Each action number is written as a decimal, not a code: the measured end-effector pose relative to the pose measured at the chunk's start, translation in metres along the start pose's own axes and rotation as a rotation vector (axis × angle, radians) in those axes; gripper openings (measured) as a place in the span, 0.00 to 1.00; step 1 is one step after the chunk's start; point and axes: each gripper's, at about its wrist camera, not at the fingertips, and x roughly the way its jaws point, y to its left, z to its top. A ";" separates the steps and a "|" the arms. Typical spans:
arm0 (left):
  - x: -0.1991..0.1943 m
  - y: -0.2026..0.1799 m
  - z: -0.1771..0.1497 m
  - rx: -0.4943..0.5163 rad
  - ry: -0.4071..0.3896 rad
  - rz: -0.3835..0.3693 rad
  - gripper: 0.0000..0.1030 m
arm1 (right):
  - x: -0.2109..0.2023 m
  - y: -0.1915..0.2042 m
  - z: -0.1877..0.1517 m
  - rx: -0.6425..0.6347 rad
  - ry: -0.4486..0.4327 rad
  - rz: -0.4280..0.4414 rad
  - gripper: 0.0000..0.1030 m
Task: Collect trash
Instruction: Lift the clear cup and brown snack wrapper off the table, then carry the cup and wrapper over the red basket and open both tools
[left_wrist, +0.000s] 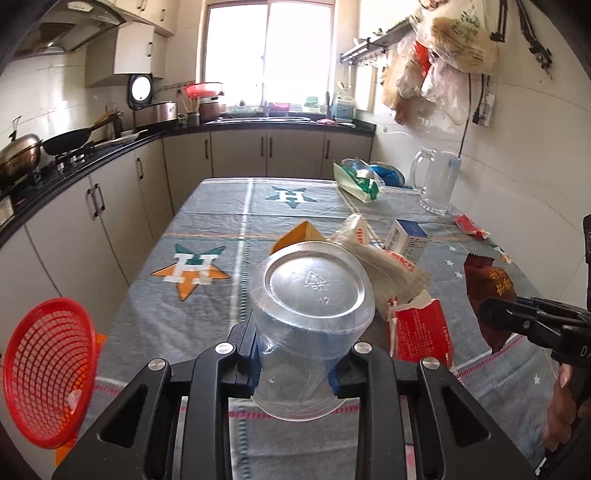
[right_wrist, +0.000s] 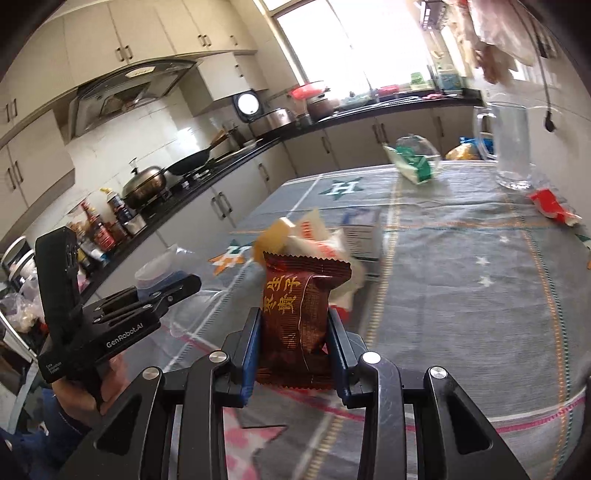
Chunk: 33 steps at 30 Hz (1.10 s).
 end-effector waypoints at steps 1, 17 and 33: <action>-0.002 0.004 -0.001 -0.009 -0.001 0.002 0.26 | 0.002 0.005 0.001 -0.007 0.006 0.009 0.36; -0.047 0.089 -0.020 -0.171 -0.042 0.092 0.26 | 0.050 0.077 0.007 -0.086 0.113 0.110 0.36; -0.100 0.229 -0.055 -0.429 -0.082 0.284 0.26 | 0.136 0.168 0.020 -0.119 0.276 0.269 0.36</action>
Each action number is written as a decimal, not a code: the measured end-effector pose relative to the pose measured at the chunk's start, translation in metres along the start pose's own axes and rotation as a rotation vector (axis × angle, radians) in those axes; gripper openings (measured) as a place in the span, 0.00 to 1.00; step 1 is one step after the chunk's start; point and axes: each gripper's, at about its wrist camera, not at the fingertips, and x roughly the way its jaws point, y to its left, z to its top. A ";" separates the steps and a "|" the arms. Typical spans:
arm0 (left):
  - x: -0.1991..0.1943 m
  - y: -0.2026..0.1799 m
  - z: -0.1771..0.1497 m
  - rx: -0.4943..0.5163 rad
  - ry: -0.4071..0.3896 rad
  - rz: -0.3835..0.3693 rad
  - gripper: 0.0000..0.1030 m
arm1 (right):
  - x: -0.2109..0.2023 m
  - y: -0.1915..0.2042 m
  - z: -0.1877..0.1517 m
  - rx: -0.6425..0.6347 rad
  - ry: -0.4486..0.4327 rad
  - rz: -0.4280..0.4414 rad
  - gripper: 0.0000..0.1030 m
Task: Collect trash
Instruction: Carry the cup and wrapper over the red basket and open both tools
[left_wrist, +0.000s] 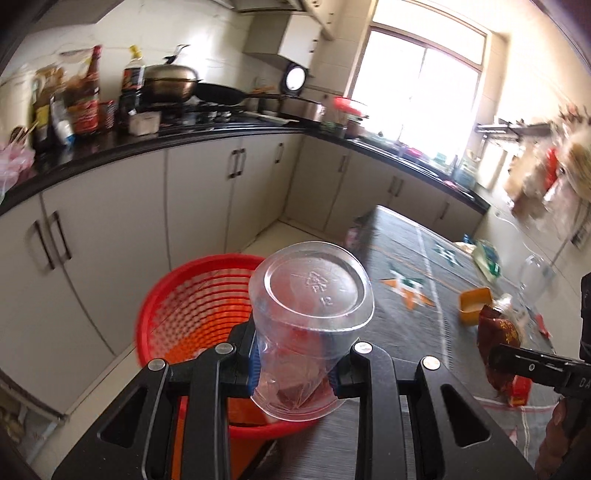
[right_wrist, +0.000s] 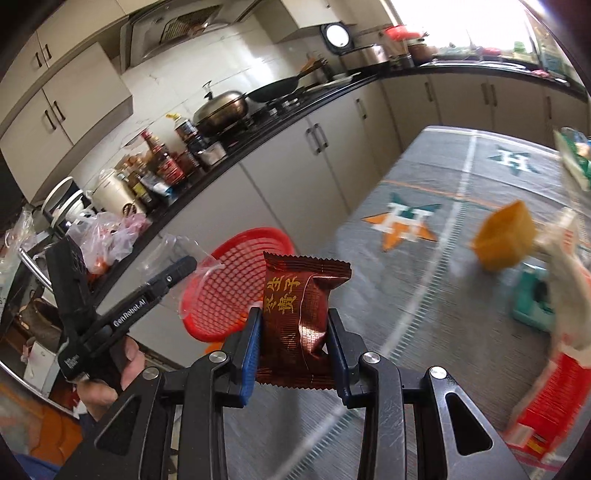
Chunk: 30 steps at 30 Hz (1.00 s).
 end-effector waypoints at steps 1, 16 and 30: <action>0.002 0.007 0.000 -0.012 0.007 0.011 0.26 | 0.008 0.004 0.004 -0.001 0.011 0.011 0.36; 0.034 0.037 -0.009 -0.033 0.087 0.028 0.26 | 0.113 0.046 0.037 0.010 0.132 0.088 0.37; 0.044 0.046 -0.010 -0.061 0.098 0.035 0.51 | 0.141 0.041 0.043 0.043 0.148 0.078 0.55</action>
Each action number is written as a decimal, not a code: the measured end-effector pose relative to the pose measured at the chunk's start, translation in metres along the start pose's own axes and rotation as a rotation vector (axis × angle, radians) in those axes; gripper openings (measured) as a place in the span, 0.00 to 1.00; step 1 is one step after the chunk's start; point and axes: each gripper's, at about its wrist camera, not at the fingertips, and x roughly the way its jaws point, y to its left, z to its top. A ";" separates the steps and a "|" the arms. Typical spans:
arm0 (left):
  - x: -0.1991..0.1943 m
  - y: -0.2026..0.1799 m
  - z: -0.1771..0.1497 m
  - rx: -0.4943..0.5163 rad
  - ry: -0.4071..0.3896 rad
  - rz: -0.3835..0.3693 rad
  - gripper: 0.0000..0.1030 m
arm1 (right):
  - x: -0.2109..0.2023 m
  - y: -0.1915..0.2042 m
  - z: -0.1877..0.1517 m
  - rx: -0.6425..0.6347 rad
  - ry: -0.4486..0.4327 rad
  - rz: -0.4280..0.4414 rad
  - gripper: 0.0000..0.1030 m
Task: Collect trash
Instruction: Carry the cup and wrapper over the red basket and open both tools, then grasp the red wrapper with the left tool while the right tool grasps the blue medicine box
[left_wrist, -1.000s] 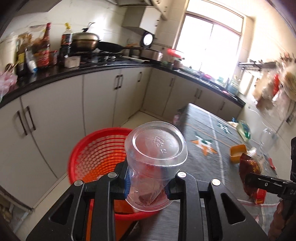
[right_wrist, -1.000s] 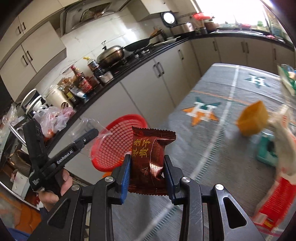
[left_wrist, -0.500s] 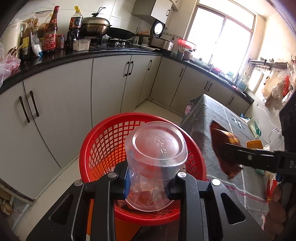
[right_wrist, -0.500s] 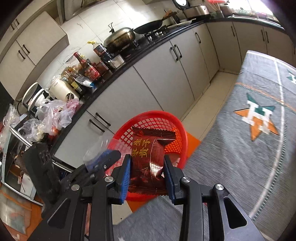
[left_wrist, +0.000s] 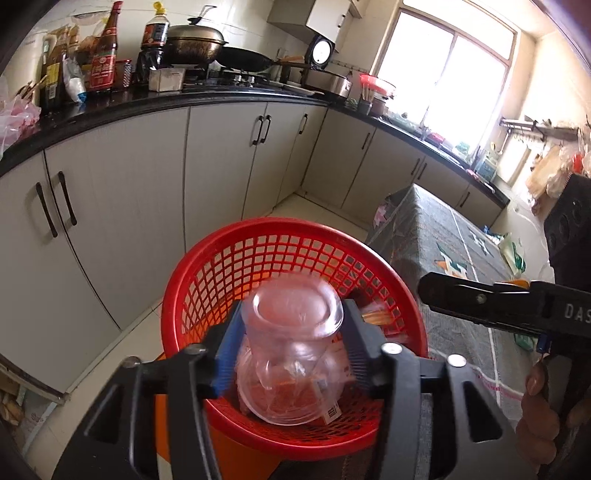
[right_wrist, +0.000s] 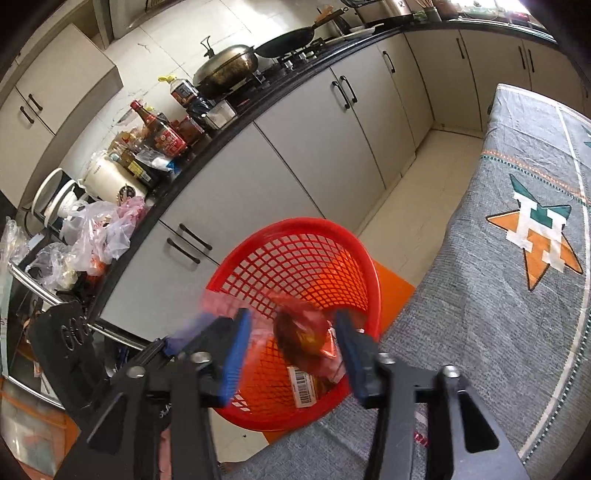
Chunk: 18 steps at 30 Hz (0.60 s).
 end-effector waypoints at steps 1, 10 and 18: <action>-0.001 0.000 0.000 -0.001 -0.002 0.003 0.51 | -0.002 0.001 0.000 -0.003 -0.006 -0.004 0.55; -0.021 -0.014 0.000 0.010 -0.028 -0.020 0.51 | -0.053 -0.012 -0.009 0.018 -0.095 0.004 0.55; -0.036 -0.056 -0.004 0.070 -0.040 -0.057 0.51 | -0.101 -0.035 -0.031 0.051 -0.141 -0.021 0.55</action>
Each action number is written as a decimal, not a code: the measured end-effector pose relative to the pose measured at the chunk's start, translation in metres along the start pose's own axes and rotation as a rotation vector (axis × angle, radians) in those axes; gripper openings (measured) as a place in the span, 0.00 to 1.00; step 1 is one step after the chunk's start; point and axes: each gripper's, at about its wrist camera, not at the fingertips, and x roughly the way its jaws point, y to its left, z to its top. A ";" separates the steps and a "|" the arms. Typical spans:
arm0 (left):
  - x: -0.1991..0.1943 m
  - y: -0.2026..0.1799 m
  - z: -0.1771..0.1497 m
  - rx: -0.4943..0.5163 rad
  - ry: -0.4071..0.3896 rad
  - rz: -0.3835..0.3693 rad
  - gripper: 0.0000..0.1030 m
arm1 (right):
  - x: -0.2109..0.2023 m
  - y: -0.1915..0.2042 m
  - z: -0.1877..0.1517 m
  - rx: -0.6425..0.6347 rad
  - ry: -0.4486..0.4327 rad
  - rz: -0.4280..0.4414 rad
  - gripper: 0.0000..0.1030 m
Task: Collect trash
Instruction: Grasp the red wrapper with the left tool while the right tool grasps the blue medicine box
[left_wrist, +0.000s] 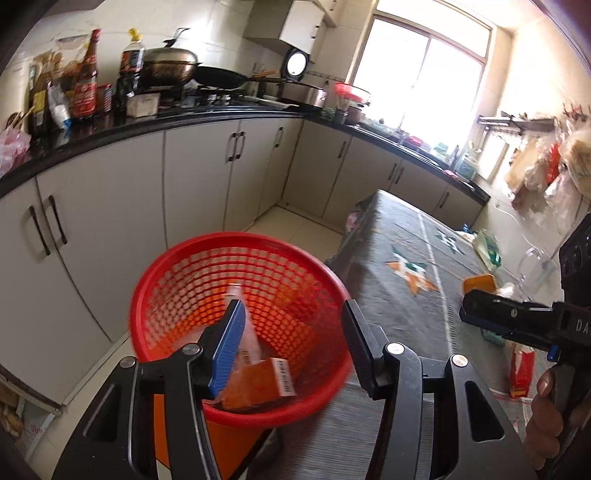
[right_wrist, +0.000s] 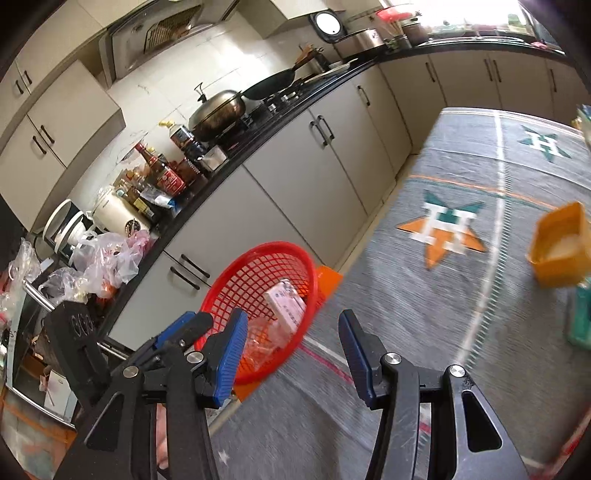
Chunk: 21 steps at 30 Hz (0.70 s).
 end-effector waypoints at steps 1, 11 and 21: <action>-0.001 -0.007 0.000 0.011 0.001 -0.006 0.52 | -0.008 -0.005 -0.003 0.006 -0.007 -0.001 0.55; 0.002 -0.107 -0.013 0.156 0.065 -0.136 0.54 | -0.112 -0.063 -0.016 0.069 -0.157 -0.040 0.55; 0.029 -0.228 -0.050 0.335 0.245 -0.329 0.58 | -0.210 -0.163 -0.023 0.250 -0.380 -0.182 0.56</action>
